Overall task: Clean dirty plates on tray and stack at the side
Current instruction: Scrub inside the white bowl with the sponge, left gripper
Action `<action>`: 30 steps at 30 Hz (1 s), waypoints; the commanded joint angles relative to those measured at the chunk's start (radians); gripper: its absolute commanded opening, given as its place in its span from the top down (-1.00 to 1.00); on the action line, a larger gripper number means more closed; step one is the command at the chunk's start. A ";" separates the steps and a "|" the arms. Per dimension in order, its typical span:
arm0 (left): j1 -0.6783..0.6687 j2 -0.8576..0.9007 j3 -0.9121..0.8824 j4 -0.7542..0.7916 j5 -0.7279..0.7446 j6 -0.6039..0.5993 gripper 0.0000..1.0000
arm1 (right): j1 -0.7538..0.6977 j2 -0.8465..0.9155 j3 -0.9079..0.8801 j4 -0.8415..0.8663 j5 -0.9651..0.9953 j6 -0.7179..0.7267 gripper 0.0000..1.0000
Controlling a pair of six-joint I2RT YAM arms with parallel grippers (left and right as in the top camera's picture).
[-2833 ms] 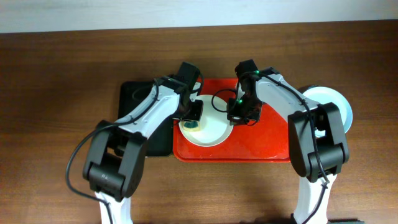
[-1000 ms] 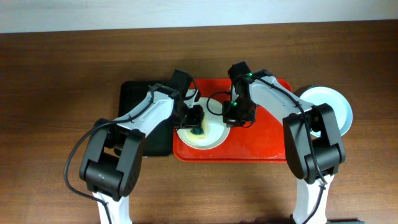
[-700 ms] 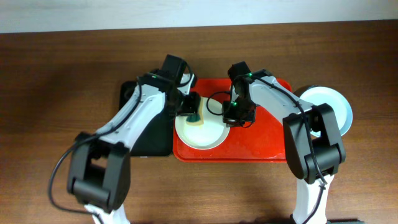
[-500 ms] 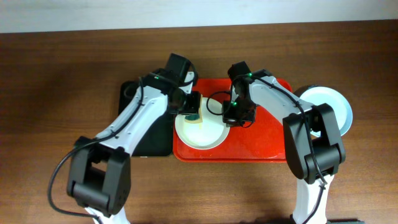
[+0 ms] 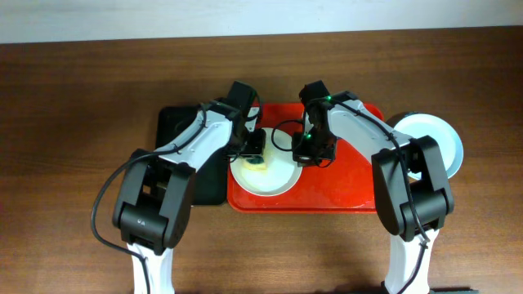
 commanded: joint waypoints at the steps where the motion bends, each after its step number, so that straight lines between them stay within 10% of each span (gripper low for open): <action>1: -0.027 0.080 -0.023 0.002 0.314 0.035 1.00 | 0.010 0.006 -0.008 0.005 0.009 0.005 0.92; 8: 0.010 0.059 0.035 -0.040 0.395 0.077 1.00 | 0.010 0.006 -0.008 0.005 0.009 0.005 0.92; 30: -0.053 -0.128 -0.100 -0.018 -0.293 -0.066 1.00 | 0.010 0.006 -0.009 0.016 0.009 0.005 0.91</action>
